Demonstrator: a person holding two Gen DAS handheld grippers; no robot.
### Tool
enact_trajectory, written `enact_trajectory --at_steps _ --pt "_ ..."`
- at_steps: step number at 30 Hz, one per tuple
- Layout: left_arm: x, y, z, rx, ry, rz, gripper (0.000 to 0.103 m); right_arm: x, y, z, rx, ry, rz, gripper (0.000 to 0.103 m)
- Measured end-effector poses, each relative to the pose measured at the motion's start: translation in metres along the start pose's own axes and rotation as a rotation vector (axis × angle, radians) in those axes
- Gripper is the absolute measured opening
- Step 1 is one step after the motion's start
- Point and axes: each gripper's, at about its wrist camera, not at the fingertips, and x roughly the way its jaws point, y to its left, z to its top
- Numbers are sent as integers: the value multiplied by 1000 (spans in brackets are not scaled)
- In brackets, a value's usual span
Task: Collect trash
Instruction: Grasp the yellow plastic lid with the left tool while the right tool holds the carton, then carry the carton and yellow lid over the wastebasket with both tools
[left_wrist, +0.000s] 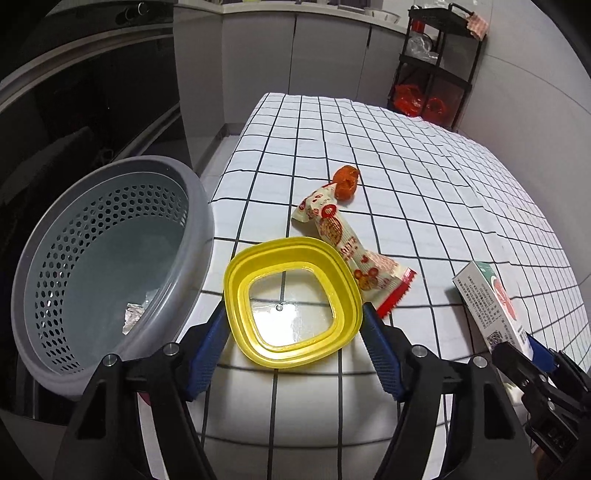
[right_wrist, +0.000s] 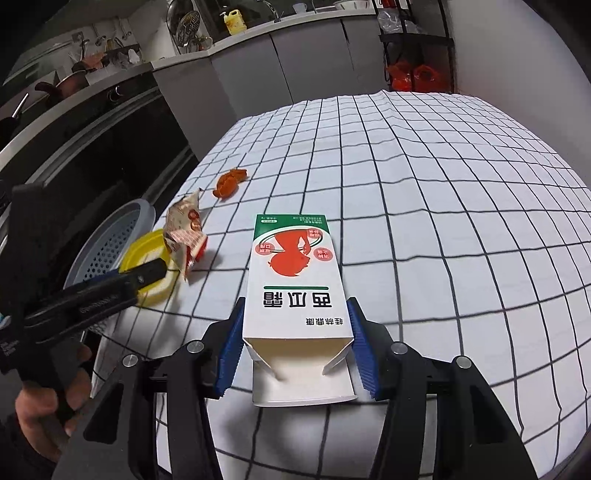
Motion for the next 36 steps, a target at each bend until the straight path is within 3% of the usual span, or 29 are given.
enact_trajectory --at_steps 7,10,12,18,22,26,29,36 --pt "-23 0 -16 28 -16 2 68 -3 -6 -12 -1 25 -22 53" --pt "-31 2 -19 35 -26 3 68 -10 -7 -16 2 25 -23 68" --pt "-37 3 -20 41 -37 6 68 -16 -8 -17 2 15 -29 72" --pt "-47 3 -23 53 -59 11 68 -8 -6 -4 -8 13 -44 72" --pt "-51 6 -22 51 -64 14 68 13 1 4 -45 58 -95 72" --pt "-54 13 -21 45 -75 23 68 21 13 6 -86 45 -135 71" --pt "-55 16 -20 42 -79 25 68 23 23 4 -135 35 -191 53" --pt "-57 33 -17 15 -88 35 68 4 20 7 -103 -6 -138 52"
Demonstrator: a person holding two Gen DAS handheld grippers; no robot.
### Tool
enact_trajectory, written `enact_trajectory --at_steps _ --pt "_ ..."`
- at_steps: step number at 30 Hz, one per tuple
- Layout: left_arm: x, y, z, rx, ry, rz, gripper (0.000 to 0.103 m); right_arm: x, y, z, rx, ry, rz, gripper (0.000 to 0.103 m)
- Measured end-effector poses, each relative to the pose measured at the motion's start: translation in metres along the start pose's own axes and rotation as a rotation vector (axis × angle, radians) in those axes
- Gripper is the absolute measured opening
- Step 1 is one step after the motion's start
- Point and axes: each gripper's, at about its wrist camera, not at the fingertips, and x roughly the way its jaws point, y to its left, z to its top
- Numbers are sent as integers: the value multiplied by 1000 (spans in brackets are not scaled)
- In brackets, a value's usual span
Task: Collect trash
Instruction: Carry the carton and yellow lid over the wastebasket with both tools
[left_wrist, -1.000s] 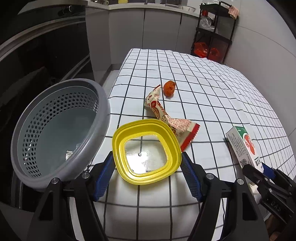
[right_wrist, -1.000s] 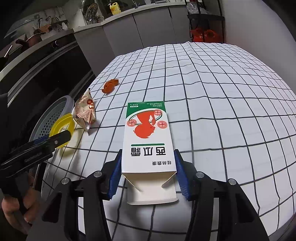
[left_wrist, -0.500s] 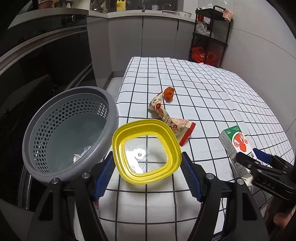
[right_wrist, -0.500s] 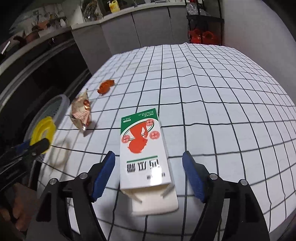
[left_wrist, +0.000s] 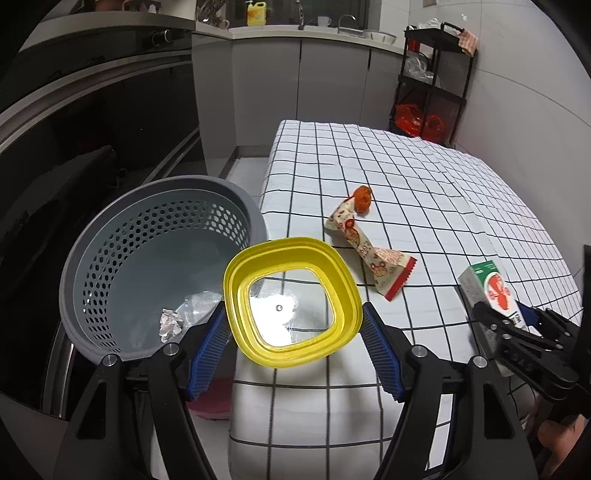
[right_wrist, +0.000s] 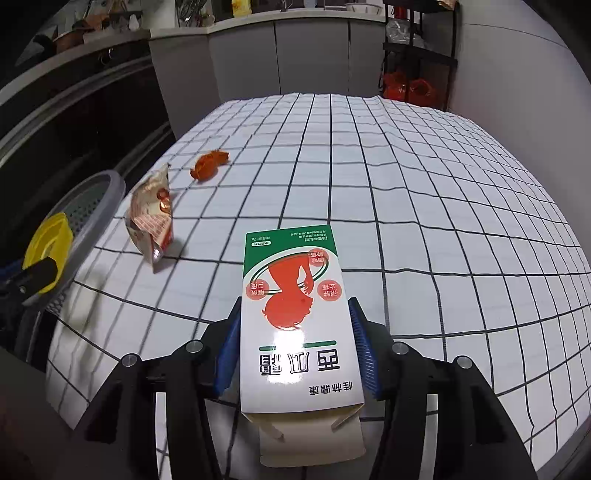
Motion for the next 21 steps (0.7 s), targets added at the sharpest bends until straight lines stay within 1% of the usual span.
enact_trajectory --at_steps 2,5,8,12,14,18,21 --pt "-1 6 1 -7 -5 8 68 -12 6 7 1 -29 33 52" --pt "-3 19 6 -26 -18 24 68 -30 22 22 -10 -77 106 52" --pt "-7 35 13 -50 -38 43 69 -34 51 41 -43 -103 194 52" --pt "-11 61 27 -82 -68 92 69 -25 93 62 -92 -108 297 52" --pt "-12 76 33 -98 -86 123 69 -18 117 70 -129 -106 333 52" --pt "-9 106 42 -127 -92 171 69 3 161 83 -172 -69 426 52" --pt "-5 125 46 -135 -92 220 69 20 187 91 -197 -46 454 52"
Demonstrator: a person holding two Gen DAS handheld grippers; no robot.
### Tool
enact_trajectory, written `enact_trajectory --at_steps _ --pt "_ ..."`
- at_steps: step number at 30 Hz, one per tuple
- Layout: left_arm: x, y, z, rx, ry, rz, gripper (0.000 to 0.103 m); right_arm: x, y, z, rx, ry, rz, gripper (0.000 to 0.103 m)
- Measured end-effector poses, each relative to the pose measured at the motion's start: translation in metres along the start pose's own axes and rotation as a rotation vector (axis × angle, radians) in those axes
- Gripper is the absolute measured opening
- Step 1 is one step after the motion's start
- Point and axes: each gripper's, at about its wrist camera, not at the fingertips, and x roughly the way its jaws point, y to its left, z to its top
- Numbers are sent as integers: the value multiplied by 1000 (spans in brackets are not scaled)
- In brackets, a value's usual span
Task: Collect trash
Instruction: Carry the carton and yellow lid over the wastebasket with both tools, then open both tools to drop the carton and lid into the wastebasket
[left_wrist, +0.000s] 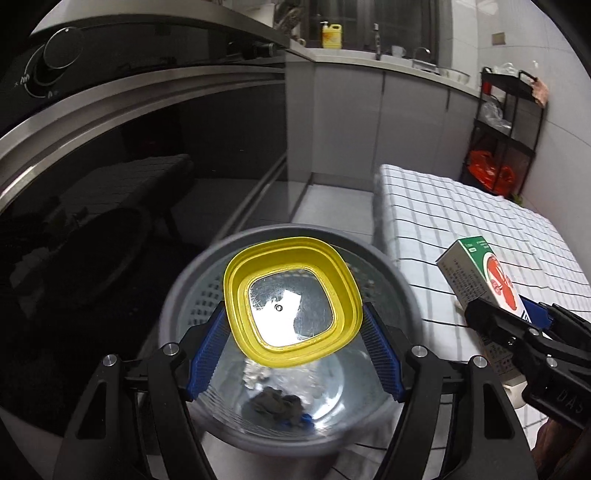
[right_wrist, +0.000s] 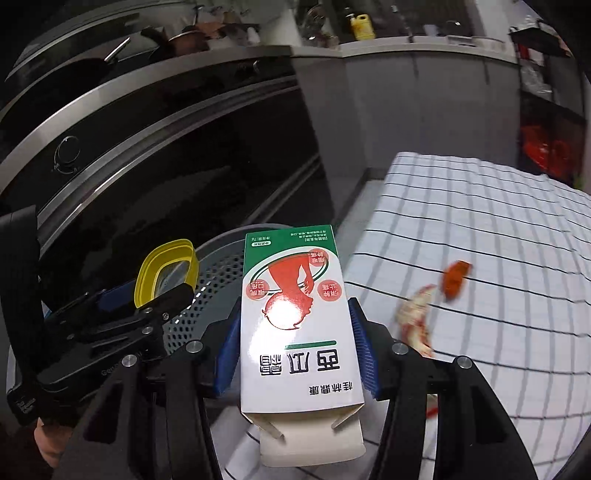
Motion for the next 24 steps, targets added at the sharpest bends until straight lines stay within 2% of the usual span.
enact_trajectory --at_steps 9,24 --pt "27 23 4 -22 34 64 69 60 19 12 -18 85 31 52" --pt "65 37 -2 -40 141 60 68 96 9 20 6 168 17 52"
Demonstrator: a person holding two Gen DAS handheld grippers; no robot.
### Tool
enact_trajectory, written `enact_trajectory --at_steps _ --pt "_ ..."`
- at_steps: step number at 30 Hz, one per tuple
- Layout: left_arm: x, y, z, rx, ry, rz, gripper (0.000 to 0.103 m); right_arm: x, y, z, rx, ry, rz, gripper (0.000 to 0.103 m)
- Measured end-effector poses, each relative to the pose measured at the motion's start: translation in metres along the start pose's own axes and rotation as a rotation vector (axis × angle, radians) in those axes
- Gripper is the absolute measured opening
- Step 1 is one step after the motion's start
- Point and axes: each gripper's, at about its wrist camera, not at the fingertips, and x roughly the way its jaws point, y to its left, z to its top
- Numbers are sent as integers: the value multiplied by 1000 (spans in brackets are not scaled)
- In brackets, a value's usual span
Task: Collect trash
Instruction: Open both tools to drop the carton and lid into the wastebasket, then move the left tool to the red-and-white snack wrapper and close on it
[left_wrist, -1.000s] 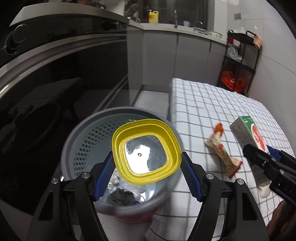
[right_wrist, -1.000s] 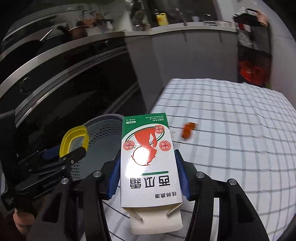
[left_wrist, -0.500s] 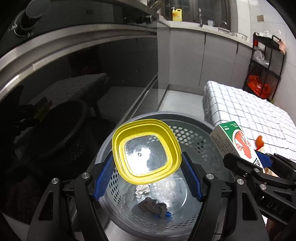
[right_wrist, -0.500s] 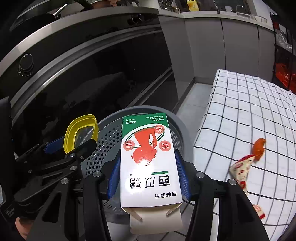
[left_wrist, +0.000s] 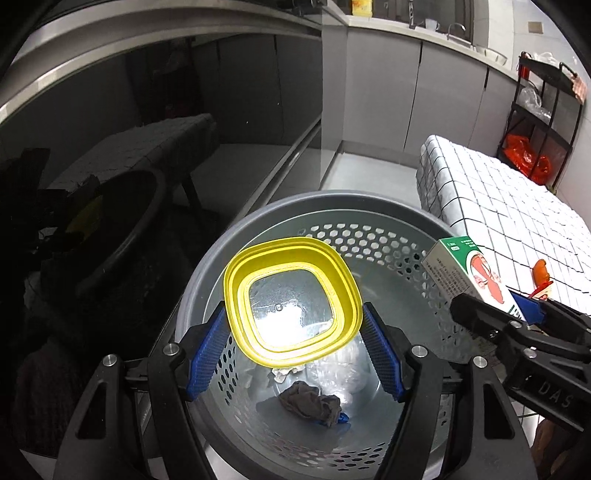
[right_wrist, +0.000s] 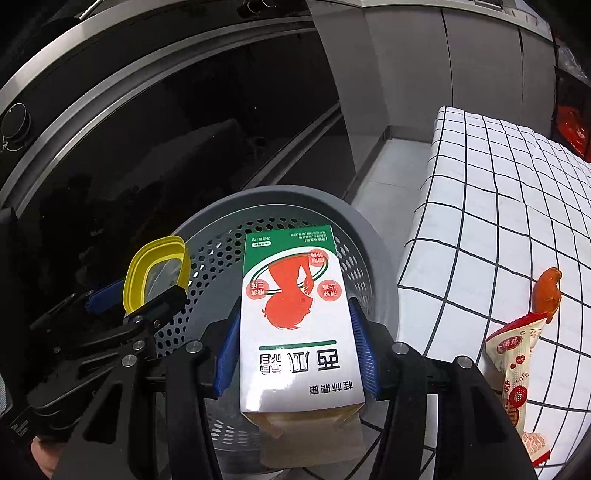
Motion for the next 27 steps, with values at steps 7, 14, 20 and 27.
enact_trajectory --at_steps 7,14,20,27 --pt "3 2 -2 -4 11 10 69 -4 5 -3 -19 -15 -10 52" --pt "1 8 -4 -24 26 8 72 -10 -1 3 -5 -37 -4 55" --pt "-3 11 -7 -30 32 11 76 -16 -4 1 4 -55 0 57" --pt "-13 13 -10 -29 24 13 76 -27 -2 -7 8 -65 1 57"
